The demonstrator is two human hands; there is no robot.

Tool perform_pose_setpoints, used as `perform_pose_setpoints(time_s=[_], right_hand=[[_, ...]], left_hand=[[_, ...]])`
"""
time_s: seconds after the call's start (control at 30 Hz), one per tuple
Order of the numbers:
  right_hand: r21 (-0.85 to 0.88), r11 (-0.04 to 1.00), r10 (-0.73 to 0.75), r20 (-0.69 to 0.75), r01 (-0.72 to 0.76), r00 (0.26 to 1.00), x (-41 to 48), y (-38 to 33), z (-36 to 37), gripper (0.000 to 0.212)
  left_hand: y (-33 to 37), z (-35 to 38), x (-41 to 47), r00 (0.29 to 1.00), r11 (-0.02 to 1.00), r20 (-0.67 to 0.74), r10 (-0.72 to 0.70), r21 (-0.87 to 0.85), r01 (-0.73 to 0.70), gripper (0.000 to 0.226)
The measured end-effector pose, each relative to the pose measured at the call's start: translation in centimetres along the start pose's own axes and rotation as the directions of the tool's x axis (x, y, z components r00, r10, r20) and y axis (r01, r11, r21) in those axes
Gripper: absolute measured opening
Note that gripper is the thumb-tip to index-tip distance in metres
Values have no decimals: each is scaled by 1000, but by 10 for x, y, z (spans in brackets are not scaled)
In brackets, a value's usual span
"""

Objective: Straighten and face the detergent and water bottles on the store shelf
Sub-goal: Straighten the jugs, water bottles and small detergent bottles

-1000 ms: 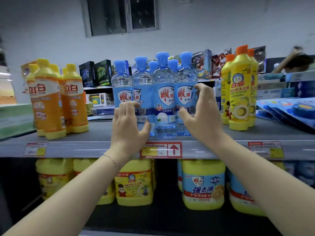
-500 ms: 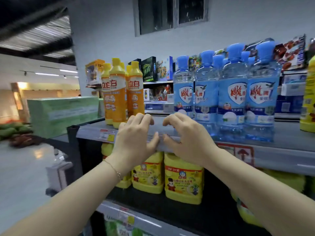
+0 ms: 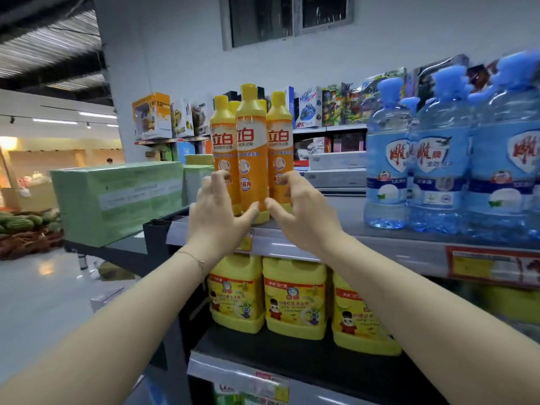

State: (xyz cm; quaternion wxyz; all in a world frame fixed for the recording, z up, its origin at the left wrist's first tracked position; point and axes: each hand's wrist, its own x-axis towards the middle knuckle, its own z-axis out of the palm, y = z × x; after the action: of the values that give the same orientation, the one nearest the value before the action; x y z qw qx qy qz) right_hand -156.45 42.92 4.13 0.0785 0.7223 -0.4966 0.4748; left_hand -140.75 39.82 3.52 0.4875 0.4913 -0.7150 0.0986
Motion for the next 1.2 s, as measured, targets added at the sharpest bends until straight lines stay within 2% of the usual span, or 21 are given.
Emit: perform_pose_setpoints(time_s=[0.07, 0.13, 0.23, 0.33, 0.43, 0.63, 0.8, 1.03, 1.2], right_hand=[[61, 993, 101, -22, -100, 995, 13, -4, 15, 32], [106, 975, 201, -40, -196, 979, 21, -7, 26, 35], [-14, 962, 273, -39, -274, 961, 24, -10, 38, 50], [-174, 946, 270, -42, -273, 962, 25, -9, 43, 59], [-247, 929, 279, -19, -275, 960, 27, -8, 46, 56], [-297, 897, 333, -35, -328, 942, 27, -8, 47, 56], [-282, 881, 373, -80, -379, 925, 23, -7, 48, 54], [-295, 869, 393, -72, -396, 917, 25, -6, 49, 59], [-256, 881, 400, -44, -398, 915, 27, -4, 47, 59]], left_hand=[[-5, 4, 10, 999, 1000, 44, 9, -5, -9, 73], [-6, 8, 15, 996, 997, 94, 7, -83, 1, 73], [-7, 18, 21, 995, 981, 103, 9, -193, 11, 58], [-12, 29, 26, 997, 963, 77, 12, -271, 9, 49], [-18, 42, 24, 997, 946, 58, 44, -323, -23, 51], [-28, 47, 17, 992, 910, -29, 123, -396, -124, 68], [-27, 46, 15, 987, 909, -29, 160, -384, -159, 72], [-27, 46, 15, 994, 916, -4, 108, -388, -101, 68], [-27, 47, 17, 1000, 926, 15, -1, -376, 6, 71]])
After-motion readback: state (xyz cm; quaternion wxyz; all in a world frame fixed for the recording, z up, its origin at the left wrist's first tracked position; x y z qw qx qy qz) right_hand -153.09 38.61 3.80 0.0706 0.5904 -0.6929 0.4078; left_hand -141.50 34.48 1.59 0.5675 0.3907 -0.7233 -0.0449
